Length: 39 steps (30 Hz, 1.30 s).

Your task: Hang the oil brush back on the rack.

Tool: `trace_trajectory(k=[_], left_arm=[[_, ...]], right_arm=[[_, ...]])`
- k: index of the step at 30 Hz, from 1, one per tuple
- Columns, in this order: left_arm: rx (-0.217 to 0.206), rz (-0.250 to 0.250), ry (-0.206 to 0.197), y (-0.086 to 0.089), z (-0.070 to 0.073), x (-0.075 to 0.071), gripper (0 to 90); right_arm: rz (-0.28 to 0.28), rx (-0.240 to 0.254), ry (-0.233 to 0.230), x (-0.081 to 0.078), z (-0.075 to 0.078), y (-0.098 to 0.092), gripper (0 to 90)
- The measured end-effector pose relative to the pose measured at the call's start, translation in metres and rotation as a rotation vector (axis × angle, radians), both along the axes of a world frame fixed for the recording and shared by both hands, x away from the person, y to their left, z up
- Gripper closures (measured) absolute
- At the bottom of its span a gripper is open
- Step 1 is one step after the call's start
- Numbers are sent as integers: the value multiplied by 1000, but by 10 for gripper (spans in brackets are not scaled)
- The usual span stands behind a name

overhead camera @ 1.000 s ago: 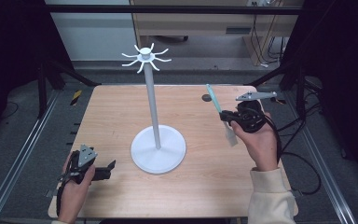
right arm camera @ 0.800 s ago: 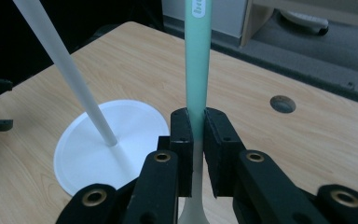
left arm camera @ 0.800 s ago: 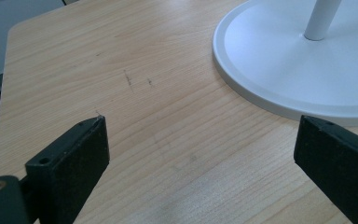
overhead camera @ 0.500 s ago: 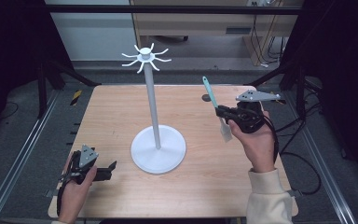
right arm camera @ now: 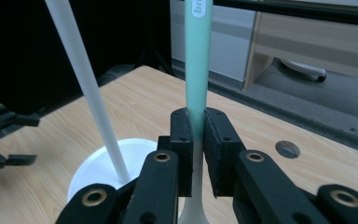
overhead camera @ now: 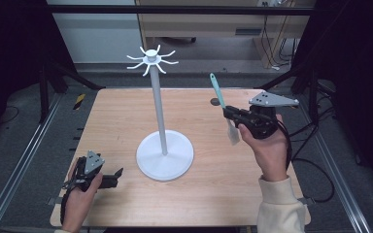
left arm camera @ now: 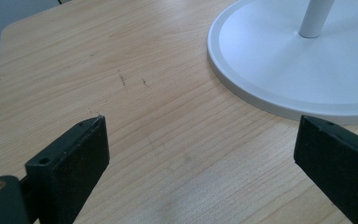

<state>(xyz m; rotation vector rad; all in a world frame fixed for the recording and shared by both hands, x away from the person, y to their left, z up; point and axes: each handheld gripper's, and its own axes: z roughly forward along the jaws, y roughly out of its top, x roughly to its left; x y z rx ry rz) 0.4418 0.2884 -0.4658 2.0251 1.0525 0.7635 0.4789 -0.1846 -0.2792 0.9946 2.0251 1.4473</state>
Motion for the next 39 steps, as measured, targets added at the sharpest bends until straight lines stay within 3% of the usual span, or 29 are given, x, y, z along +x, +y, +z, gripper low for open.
trace_trajectory(k=[4,14,19,39], left_arm=[[-4,5,-1,1,0,0,29],[1,3,0,2,-1,1,29],[-2,5,-1,2,0,0,29],[-1,3,1,2,0,0,29]], right_arm=[[12,-1,-26,-4,5,2,823],[17,17,-41,-5,8,5,823],[46,48,-69,-7,11,10,824],[110,66,-114,-16,21,32,823]])
